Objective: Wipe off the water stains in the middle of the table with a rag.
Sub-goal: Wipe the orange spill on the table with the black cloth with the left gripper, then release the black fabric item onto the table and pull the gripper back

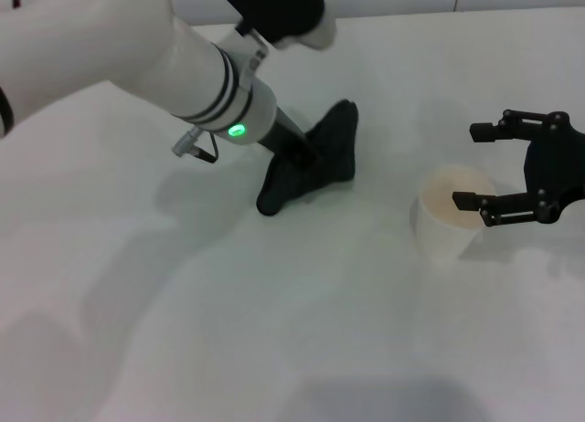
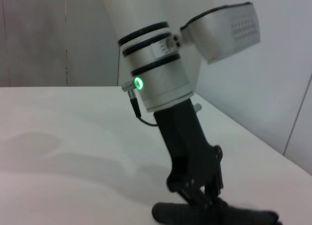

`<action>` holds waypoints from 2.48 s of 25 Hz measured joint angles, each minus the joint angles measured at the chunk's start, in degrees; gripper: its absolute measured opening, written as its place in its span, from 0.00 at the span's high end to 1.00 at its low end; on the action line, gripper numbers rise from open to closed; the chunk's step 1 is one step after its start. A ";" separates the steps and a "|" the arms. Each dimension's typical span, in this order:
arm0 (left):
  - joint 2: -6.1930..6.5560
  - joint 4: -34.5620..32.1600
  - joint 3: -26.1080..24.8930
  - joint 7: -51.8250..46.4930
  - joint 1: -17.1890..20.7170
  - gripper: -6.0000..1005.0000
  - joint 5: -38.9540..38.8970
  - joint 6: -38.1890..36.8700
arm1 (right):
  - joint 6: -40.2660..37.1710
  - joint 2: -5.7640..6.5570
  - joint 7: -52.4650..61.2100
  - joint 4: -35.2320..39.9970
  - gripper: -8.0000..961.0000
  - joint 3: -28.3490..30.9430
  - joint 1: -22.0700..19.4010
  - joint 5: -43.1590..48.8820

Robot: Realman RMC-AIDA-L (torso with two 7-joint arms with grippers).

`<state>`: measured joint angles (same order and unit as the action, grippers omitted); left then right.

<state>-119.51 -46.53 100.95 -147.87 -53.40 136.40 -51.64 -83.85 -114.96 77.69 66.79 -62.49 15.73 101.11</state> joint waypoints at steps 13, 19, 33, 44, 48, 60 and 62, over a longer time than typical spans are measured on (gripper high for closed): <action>0.06 -0.51 -2.10 -12.04 -0.09 0.91 10.72 -6.10 | -0.48 0.00 0.00 0.00 0.11 -0.01 0.00 0.11; 0.16 -5.72 -2.20 -8.37 1.70 0.91 10.78 -14.17 | -0.58 0.06 0.00 0.38 0.11 0.27 -0.80 0.02; 0.32 -13.16 -12.08 -9.42 3.40 0.91 16.44 -34.28 | -2.55 0.02 0.07 0.74 0.11 2.19 -0.87 -0.18; 0.03 -12.38 -10.81 -9.32 3.60 0.79 16.87 -31.39 | -2.76 0.00 0.33 0.80 0.11 2.24 -1.03 -0.22; 0.05 -12.40 -9.19 -9.62 3.33 0.63 16.88 -31.26 | -2.80 0.00 0.35 0.78 0.11 2.31 -1.06 -0.22; 0.38 -20.81 -11.66 -5.86 6.37 0.22 5.58 -31.92 | -2.85 0.01 0.53 0.73 0.11 2.47 -1.29 -0.22; 0.40 -25.35 -16.16 -1.17 9.68 0.19 -2.10 -33.90 | -2.97 0.00 0.90 0.73 0.11 2.47 -1.33 -0.21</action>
<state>-119.12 -71.89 84.79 -149.04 -43.72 134.30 -85.54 -86.82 -114.96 78.59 67.52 -60.02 14.40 100.89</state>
